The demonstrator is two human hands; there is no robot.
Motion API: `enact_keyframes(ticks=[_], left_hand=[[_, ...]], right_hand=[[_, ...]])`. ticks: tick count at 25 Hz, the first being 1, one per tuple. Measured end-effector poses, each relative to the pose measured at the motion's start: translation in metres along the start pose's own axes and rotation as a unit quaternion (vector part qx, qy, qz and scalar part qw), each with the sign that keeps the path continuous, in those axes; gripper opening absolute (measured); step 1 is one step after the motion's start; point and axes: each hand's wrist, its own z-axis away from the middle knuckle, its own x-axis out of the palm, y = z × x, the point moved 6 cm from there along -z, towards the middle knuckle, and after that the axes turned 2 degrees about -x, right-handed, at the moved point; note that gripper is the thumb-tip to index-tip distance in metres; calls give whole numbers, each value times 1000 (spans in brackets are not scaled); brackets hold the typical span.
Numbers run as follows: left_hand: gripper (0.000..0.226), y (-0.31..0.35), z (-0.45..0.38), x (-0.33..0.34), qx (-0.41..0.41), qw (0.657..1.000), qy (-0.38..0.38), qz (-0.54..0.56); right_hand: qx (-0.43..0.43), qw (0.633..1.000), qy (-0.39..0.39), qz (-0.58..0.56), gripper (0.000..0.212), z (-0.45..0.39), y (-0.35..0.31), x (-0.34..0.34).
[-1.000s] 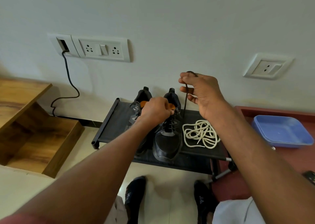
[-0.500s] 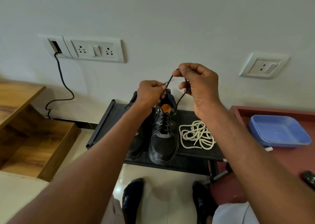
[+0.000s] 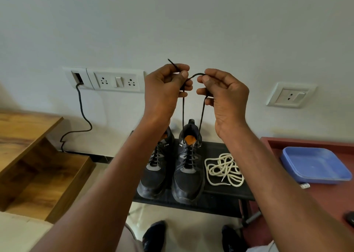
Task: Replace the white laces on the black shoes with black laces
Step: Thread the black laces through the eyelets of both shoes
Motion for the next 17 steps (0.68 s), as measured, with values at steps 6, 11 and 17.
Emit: enact_keyframes(ticks=[6,11,17], left_hand=[[19,13,-4,4,24,999,20,-32],[14,21,1,10,38,999,27,-9],[9,31,-7,13,64,995,63,-54]], right_hand=[[-39,999,7,15,22,-3,-13,5],[-28,999,11,-30,19,-3,-28,5],[-56,997,43,33,9,-1,-35,14]])
